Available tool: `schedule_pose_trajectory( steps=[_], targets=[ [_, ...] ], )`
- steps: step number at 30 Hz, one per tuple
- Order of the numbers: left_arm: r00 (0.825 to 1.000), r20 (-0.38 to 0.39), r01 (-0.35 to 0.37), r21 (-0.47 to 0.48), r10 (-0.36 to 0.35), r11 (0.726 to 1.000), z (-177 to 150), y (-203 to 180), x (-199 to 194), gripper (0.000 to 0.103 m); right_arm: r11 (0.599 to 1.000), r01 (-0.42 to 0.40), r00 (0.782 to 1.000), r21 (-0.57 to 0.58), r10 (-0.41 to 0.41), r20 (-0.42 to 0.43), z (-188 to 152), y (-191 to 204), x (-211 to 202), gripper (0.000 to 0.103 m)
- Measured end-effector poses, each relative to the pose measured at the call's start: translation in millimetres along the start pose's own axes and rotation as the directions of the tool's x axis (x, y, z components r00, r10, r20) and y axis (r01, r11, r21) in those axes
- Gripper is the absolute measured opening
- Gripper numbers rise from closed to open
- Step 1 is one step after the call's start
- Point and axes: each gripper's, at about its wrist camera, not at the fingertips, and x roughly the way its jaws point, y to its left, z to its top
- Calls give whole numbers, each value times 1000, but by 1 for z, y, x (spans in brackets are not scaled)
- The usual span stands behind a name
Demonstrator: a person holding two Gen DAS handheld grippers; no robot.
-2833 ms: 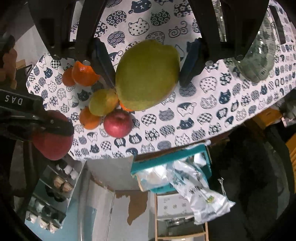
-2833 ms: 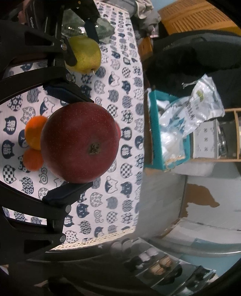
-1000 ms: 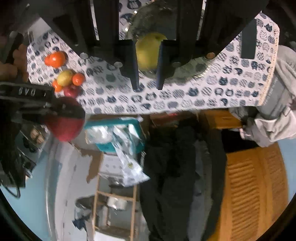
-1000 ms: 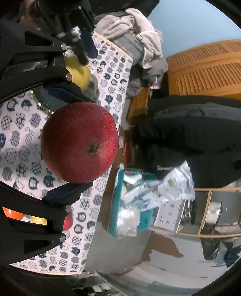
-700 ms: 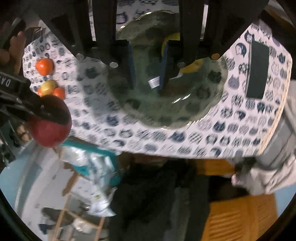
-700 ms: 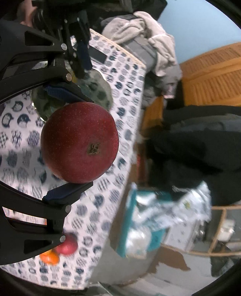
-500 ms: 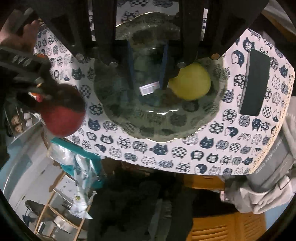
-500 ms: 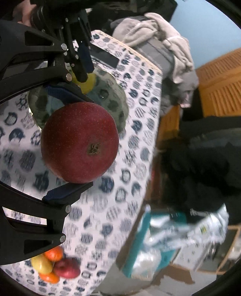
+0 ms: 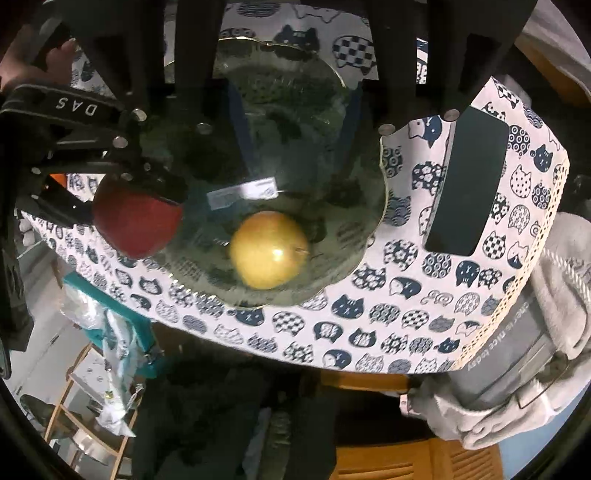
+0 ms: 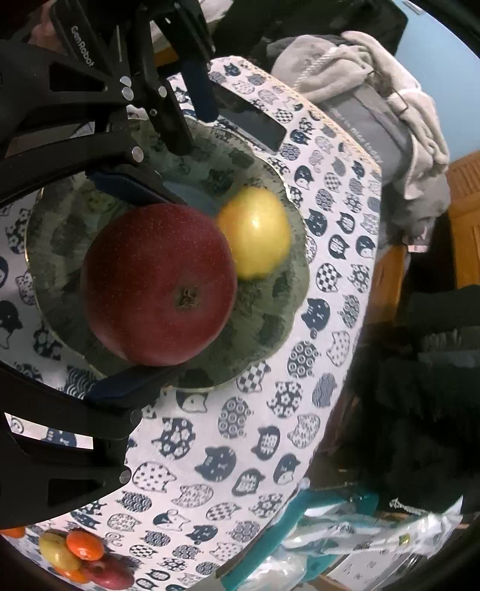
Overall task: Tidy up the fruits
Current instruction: 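Release the pear onto the green glass plate with the left tool while the right tool releases the apple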
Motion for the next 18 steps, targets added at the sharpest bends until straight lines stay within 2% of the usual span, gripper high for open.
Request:
schedule_pose_trajectory(
  steps=[10,14,18],
  targets=[
    [999,-46,-1,-27,-1,1000,-4,10,12,60,1000,2,996,23,0,-86,-7,-6,28,77],
    [999,-53,-6,-18,5,1000,-6,9,13,63,1000,8,993,23,-5,-120,-12,-10,37,77],
    [998,-57,-15,-8,15,1000,-6,9,13,64,1000,20,993,-9,-21,-115,-16,-6,38,79]
  ],
)
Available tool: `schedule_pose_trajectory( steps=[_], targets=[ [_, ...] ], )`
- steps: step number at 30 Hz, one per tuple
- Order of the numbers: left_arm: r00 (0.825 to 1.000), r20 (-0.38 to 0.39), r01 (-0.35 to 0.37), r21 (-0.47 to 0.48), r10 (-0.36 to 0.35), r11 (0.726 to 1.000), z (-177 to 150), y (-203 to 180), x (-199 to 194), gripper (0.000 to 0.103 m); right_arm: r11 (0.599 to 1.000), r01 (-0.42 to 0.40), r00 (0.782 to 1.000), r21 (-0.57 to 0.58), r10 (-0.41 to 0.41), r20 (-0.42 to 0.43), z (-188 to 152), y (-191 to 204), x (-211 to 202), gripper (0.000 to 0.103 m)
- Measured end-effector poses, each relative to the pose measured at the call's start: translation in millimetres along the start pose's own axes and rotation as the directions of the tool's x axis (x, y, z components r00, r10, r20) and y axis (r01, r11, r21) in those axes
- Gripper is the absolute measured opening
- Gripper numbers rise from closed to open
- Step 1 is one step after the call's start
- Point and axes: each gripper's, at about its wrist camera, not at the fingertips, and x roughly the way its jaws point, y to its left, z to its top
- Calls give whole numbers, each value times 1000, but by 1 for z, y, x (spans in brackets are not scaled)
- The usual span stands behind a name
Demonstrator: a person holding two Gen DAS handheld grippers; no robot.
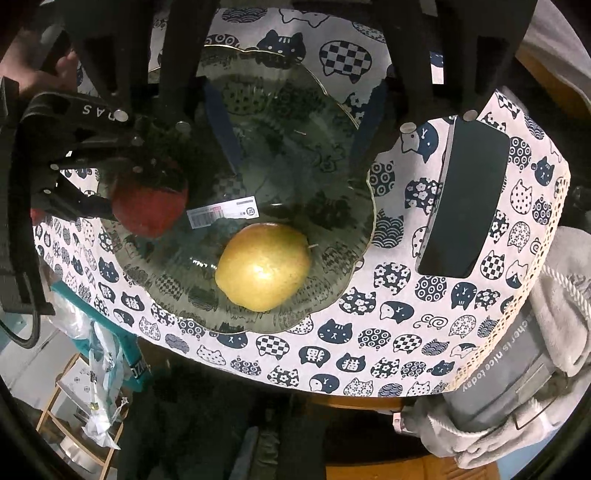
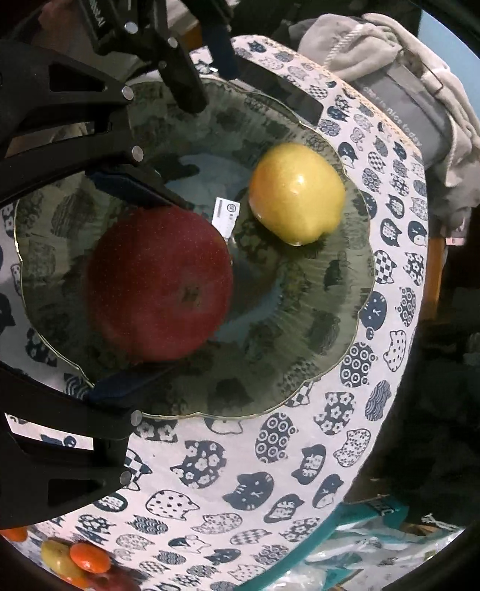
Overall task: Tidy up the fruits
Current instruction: 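Release the pear onto the green glass plate with the left tool while the right tool releases the apple, then move both tools back toward the remaining fruit cluster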
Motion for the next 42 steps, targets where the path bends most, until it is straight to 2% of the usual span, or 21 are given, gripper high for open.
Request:
schedule_pose_trajectory(
  steps=[6,12,14,17,32,42],
  targets=[
    [1000,4,2,5,-2,1000,0,-1,-3,64,998,-47,998,40,46,44,0,-5,-14,80],
    [1000,15,1,16,-1,1000,0,-7,-7,68,994,-72,994,77,65,92,-1,-13,-33,81],
    [1000,18,3,23,-4,1000,0,-11,-9,73,995,-68,993,78,59,106,-1,-14,-39,81],
    [1000,28,4,33,-5,999,0,-18,-13,76,994,-68,990,83,57,130,-3,-17,-51,81],
    [995,70,60,131,-70,990,0,-76,-43,84,990,5,967,143,-41,251,-21,-54,-127,81],
    [986,95,111,239,-137,965,-1,-133,-68,85,974,67,949,218,-129,288,-48,-95,-171,83]
  ],
)
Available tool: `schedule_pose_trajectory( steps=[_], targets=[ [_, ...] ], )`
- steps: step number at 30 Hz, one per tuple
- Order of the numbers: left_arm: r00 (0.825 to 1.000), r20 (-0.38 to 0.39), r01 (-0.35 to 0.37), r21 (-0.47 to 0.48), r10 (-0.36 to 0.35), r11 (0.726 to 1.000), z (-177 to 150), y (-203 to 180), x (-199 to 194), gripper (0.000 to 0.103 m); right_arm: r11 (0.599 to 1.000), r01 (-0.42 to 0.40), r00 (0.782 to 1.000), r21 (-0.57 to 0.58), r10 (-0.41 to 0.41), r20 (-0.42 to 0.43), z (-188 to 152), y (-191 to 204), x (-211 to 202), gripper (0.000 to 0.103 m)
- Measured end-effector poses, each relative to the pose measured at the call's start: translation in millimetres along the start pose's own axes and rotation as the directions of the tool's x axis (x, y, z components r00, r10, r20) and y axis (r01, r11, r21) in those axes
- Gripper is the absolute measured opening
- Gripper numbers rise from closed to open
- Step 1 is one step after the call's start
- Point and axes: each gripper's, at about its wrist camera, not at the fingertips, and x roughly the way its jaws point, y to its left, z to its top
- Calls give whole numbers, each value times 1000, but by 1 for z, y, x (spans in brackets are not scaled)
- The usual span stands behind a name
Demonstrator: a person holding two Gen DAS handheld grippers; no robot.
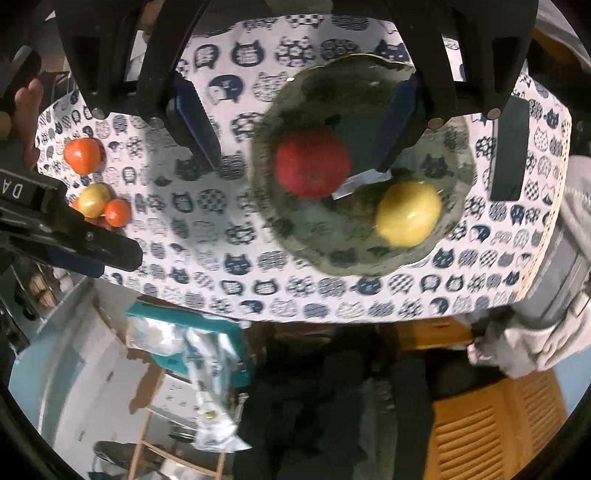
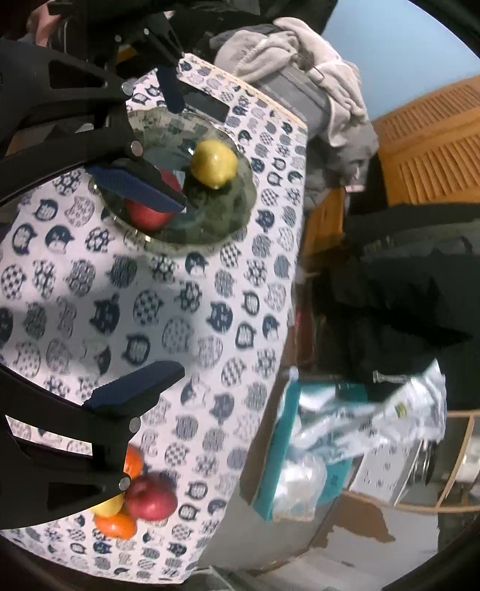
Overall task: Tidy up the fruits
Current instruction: 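Move both tools back toward the remaining fruit cluster, then grasp a large orange with the right tool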
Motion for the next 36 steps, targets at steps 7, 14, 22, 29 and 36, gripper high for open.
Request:
schedule_pose_trajectory(
  steps=[7,14,22,29,36],
  targets=[
    [1000,14,27,67,-28,997,3,-38,-8,85,998,46,998,50,-47,29,-10,-37,-31,83],
    [999,11,50,118,-52,992,5,-71,-10,85,991,90,994,102,-96,54,-23,-74,-56,85],
    [996,-2,87,153,-88,984,7,-104,-10,85,979,129,989,155,-139,55,-38,-115,-78,86],
    [993,-15,122,184,-121,975,8,-131,-6,85,962,167,982,215,-182,53,-53,-153,-92,87],
    [989,-43,150,212,-145,966,7,-155,7,85,945,197,977,262,-212,30,-73,-182,-97,87]
  ],
)
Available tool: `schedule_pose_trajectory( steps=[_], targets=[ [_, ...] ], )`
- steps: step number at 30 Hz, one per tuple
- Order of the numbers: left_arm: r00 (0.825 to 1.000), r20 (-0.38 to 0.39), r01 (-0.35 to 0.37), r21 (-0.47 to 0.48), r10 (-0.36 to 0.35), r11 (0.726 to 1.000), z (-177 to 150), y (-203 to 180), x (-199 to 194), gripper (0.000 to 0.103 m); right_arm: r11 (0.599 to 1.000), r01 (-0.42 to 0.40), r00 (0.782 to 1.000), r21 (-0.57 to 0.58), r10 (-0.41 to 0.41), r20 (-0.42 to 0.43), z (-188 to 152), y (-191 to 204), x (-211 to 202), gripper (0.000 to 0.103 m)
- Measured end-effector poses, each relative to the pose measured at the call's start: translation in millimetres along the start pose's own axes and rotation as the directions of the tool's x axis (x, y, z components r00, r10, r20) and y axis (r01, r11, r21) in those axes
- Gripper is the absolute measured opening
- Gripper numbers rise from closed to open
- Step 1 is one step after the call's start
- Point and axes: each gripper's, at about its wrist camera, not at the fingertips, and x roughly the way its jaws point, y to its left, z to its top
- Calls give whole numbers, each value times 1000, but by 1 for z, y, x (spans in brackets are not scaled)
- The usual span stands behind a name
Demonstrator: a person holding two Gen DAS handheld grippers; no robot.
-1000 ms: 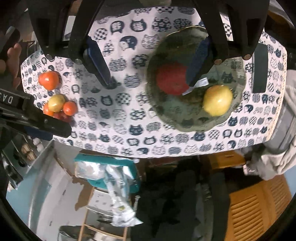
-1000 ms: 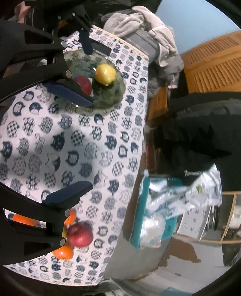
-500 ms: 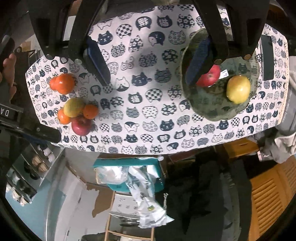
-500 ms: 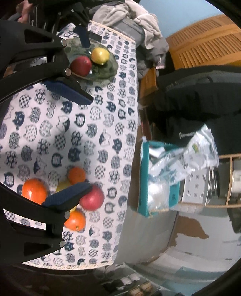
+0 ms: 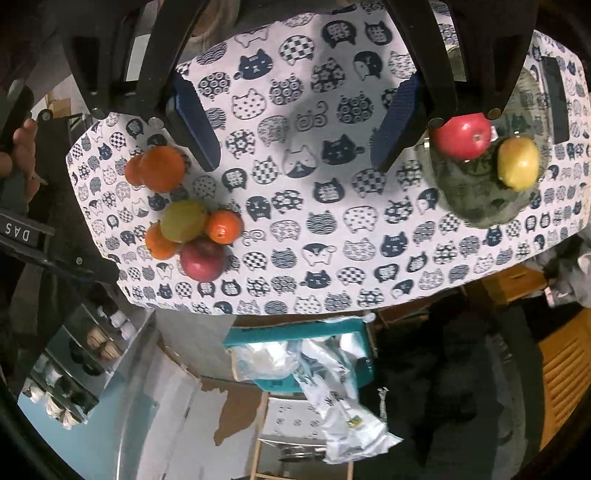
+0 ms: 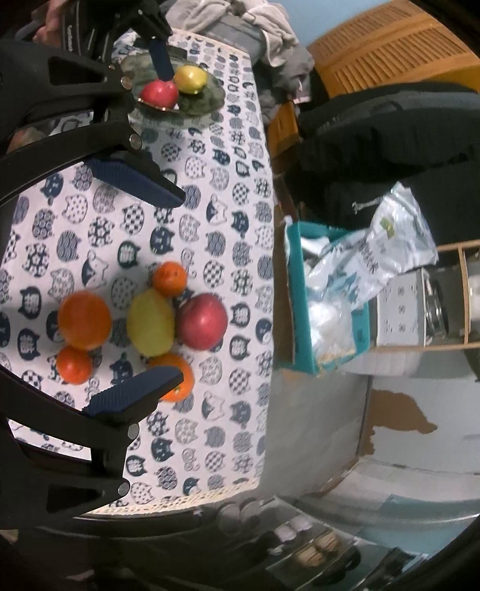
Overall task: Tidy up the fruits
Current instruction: 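Grasp a large orange with the right tool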
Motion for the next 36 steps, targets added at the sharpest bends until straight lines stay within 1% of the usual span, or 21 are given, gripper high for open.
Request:
schedule_pose_trajectory(
  steps=[4,8,12,17,21,29,32,36],
  targets=[
    [1000,-16,15,4,-14,1000,4,-9,11,85,1000,13,1000,22,-12,-17,-6,-15,4,87],
    [1000,-27,10,23,-10,1000,7,-16,22,85,1000,15,998,14,-14,-64,-17,-23,19,87],
    [998,-57,6,53,-3,999,5,-20,37,85,1000,11,992,7,-10,-122,-30,-30,38,87],
    [994,-107,0,72,8,997,-1,-21,56,85,1000,-7,979,-10,5,-205,-48,-32,64,87],
    [990,-140,-4,74,15,997,-4,-21,69,85,999,-5,965,-43,-6,-261,-58,-28,83,87],
    [986,-166,-10,88,25,996,-8,-21,81,85,996,-8,935,-92,-25,-354,-77,-25,113,87],
    [984,-176,-12,86,27,996,-9,-20,86,85,993,5,923,-116,-50,-382,-83,-25,122,87],
    [983,-181,-10,84,25,996,-8,-20,89,85,988,16,921,-156,-75,-382,-87,-22,127,87]
  ],
)
